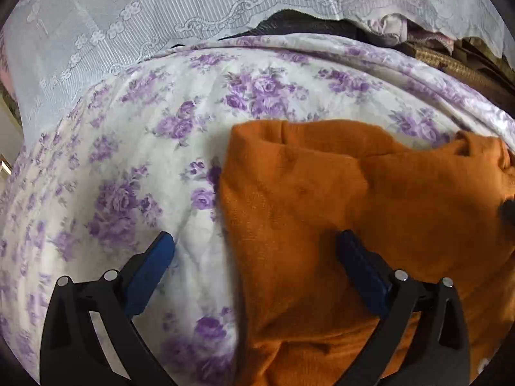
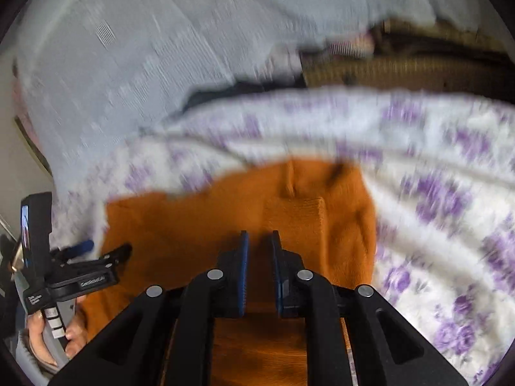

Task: Fold small clothes

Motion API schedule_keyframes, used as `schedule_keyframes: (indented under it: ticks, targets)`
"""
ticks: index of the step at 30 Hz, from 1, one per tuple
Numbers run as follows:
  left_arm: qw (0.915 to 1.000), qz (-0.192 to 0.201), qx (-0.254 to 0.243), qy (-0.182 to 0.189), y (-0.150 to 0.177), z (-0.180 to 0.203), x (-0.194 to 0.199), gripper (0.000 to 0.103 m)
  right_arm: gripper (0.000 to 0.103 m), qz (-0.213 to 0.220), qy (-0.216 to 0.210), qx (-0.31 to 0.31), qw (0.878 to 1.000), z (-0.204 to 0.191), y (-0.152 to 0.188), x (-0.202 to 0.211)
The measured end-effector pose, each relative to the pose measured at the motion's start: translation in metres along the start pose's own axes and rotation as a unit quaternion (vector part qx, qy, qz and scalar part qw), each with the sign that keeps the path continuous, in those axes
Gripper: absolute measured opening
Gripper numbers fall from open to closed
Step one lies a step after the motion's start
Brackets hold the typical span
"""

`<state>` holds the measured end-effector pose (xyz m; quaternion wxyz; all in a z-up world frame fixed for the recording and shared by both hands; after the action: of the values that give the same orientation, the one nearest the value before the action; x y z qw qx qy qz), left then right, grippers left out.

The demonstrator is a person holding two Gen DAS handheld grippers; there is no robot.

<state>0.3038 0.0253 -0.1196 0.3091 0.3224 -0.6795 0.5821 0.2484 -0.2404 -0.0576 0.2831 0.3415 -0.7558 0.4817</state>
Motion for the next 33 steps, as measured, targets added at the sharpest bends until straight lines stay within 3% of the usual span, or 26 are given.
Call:
schedule_keyframes:
  ticks: [4, 7, 9, 10, 12, 18, 26, 33]
  targets:
    - [0.9998, 0.019, 0.011, 0.000, 0.004, -0.010, 0.018, 0.099, 0.016, 0.031, 0.008, 0.005, 0.999, -0.004, 0.002, 0.015]
    - [0.9973, 0.044, 0.011, 0.057, 0.016, -0.014, 0.049, 0.098, 0.021, 0.060, -0.001, 0.035, 0.998, -0.019, 0.005, 0.036]
    - [0.9968, 0.034, 0.002, 0.073, 0.023, -0.012, 0.052, 0.098, 0.038, 0.049, 0.009, 0.058, 0.997, -0.030, 0.011, 0.035]
    - [0.9976, 0.018, -0.006, 0.067, 0.027, -0.009, 0.046, 0.098, 0.041, 0.031, 0.024, 0.069, 0.997, -0.032, 0.014, 0.025]
    - [0.9981, -0.020, -0.018, 0.055, 0.036, -0.003, 0.022, 0.099, 0.041, -0.008, 0.036, 0.071, 0.997, -0.030, 0.021, 0.007]
    - [0.9980, 0.003, 0.008, 0.063, 0.053, -0.014, 0.050, 0.099, 0.041, 0.039, 0.009, 0.028, 0.999, -0.017, 0.030, 0.050]
    - [0.9944, -0.010, 0.042, 0.096, 0.101, -0.053, 0.081, 0.099, 0.041, 0.007, 0.007, 0.022, 1.000, -0.012, 0.071, 0.075]
    - [0.9963, -0.013, 0.024, 0.081, 0.142, -0.054, 0.103, 0.099, 0.043, -0.011, 0.007, 0.027, 1.000, -0.011, 0.104, 0.089]
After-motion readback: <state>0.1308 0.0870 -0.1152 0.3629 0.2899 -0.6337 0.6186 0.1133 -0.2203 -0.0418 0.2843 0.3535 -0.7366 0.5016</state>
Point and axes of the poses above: each gripper's, at about its wrist camera, not at the fingertips, and x roughly against the way its jaws point, z to its right, y to its underside, the point moved 1 cm from there along -x, roughly the way its jaws point, and after that the axes turned 1 degree about x, right-handed, at the moved point
